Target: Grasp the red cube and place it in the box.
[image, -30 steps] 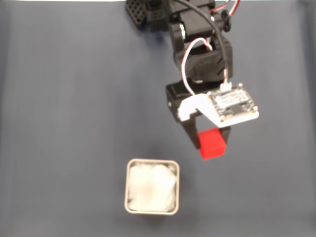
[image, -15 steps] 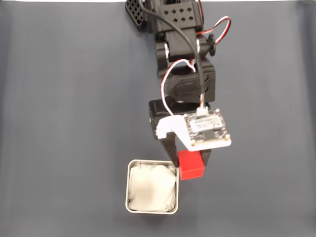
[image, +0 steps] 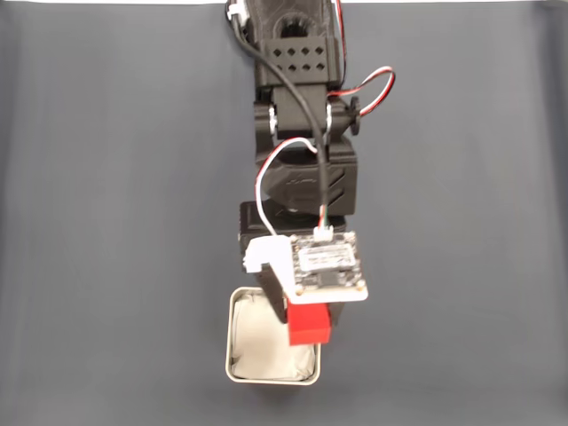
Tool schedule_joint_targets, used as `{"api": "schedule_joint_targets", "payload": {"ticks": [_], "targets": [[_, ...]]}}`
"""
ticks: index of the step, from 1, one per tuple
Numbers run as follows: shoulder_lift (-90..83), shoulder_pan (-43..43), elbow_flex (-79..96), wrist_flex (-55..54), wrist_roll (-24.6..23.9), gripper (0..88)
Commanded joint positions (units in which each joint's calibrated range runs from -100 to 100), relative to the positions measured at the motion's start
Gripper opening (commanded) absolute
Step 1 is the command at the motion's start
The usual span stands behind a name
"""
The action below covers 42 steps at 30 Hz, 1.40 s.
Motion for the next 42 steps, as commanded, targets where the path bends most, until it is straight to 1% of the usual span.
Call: {"api": "schedule_joint_targets", "payload": {"ticks": [1, 17, 42], "targets": [[-0.04, 1.38, -3.68, -1.53, -0.20, 9.8], [4.21, 4.29, -6.23, -2.35, 0.20, 9.8], [4.47, 4.44, -5.05, -2.68, 0.59, 9.8]]}}
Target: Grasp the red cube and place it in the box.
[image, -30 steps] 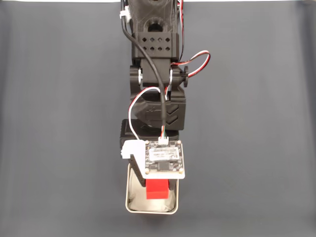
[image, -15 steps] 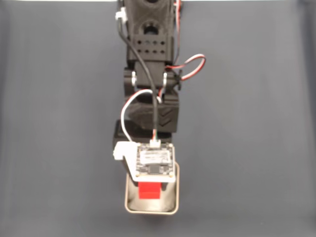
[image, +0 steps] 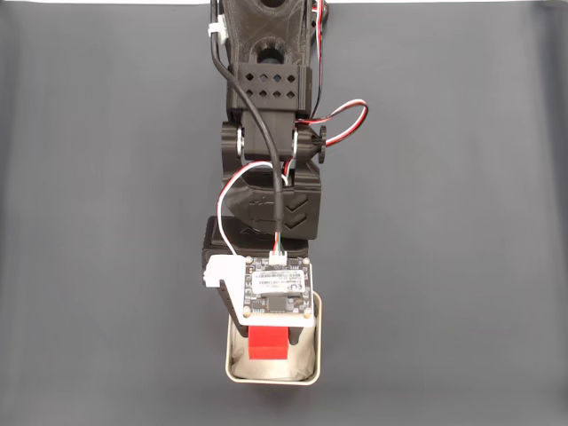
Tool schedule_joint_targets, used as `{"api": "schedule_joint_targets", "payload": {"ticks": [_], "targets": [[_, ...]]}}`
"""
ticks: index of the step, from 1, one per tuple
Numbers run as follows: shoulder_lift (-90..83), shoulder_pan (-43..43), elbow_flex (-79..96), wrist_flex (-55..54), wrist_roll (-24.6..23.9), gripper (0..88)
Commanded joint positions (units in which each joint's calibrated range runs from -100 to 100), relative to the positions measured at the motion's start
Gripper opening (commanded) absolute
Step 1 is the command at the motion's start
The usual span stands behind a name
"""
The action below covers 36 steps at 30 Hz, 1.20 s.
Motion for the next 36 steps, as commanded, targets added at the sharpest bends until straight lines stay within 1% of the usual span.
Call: {"api": "schedule_joint_targets", "payload": {"ticks": [1, 4, 5, 7, 8, 12, 18, 36], "targets": [[-0.74, 0.36, -1.70, -1.33, 0.39, 9.8], [-0.74, 0.29, -1.70, -1.41, 0.49, 11.7], [-0.74, 0.29, -1.70, -1.41, 0.49, 15.3], [-0.74, 0.36, -1.70, -1.41, 0.63, 25.9], [-0.83, 0.36, -1.70, -1.24, 0.83, 29.3], [-0.92, 0.36, -1.70, -1.24, 1.17, 35.7], [-1.09, 0.29, -1.70, -1.41, 1.37, 37.8], [-1.87, 0.21, -0.79, -1.90, 0.83, 37.4]]}}
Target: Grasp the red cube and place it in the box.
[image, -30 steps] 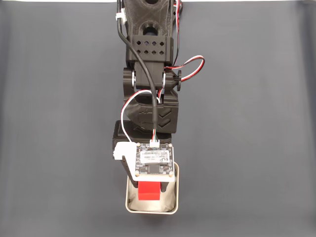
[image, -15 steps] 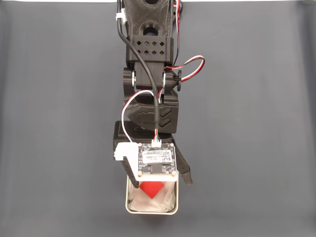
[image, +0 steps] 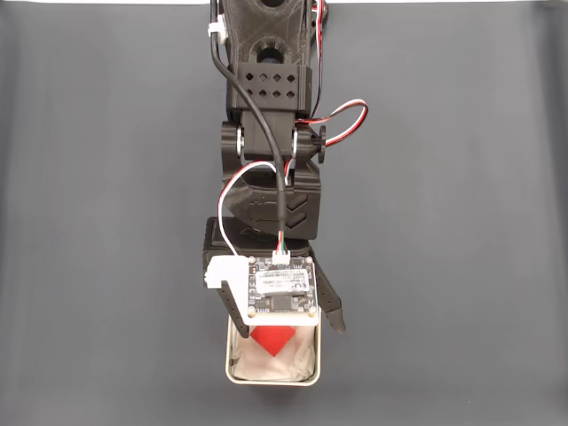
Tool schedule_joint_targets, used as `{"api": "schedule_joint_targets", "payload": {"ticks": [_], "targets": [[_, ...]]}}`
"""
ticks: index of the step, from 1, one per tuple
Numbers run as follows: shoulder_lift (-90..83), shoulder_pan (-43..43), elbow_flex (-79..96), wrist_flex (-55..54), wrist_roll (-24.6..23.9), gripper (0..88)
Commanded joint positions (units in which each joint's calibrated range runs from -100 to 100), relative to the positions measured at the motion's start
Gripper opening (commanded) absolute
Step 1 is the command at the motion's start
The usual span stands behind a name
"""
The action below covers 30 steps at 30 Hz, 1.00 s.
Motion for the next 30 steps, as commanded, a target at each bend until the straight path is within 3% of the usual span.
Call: {"api": "schedule_joint_targets", "payload": {"ticks": [1, 16, 18, 21, 26, 30], "targets": [[-1.87, 0.22, -0.70, -1.82, -0.29, 37.4], [-2.91, 0.22, 0.12, -2.31, -0.44, 36.2], [-3.34, 0.22, 0.12, -2.07, -0.29, 28.4], [-6.03, -0.07, -1.06, -1.57, -1.37, 2.0], [-17.73, -1.20, -1.15, 0.89, -2.64, 0.0], [-31.51, -1.77, 13.90, 0.48, -2.20, 0.0]]}}
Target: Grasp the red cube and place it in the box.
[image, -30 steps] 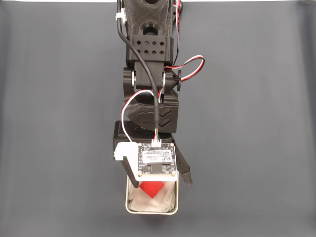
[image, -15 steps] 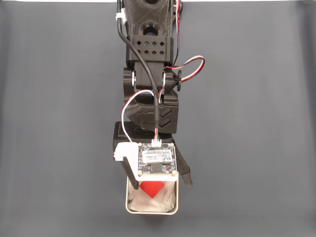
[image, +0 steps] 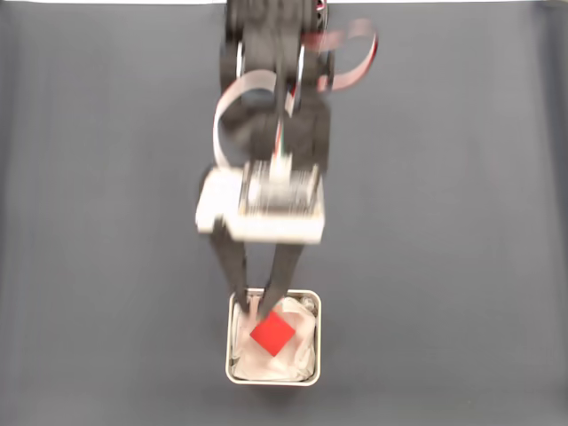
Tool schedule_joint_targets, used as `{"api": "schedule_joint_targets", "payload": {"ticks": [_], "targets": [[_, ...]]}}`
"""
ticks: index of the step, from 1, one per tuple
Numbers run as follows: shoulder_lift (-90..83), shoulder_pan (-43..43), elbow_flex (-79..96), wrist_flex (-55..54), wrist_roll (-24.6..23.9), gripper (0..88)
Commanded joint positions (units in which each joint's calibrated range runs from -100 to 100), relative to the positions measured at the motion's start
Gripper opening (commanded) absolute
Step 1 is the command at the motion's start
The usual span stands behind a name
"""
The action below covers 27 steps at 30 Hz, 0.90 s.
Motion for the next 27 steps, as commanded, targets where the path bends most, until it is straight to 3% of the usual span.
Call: {"api": "schedule_joint_targets", "payload": {"ticks": [1, 9, 14, 19, 27], "targets": [[-15.52, -1.10, 13.22, -0.41, 0.24, 0.0], [-48.10, -1.81, 55.74, -1.39, 1.07, 0.0], [-68.72, -2.17, 75.36, 6.56, 1.27, 0.0], [-80.68, -2.45, 84.67, 19.18, 1.22, 0.0], [-82.85, -3.30, 90.23, 33.12, 0.98, 0.0]]}}
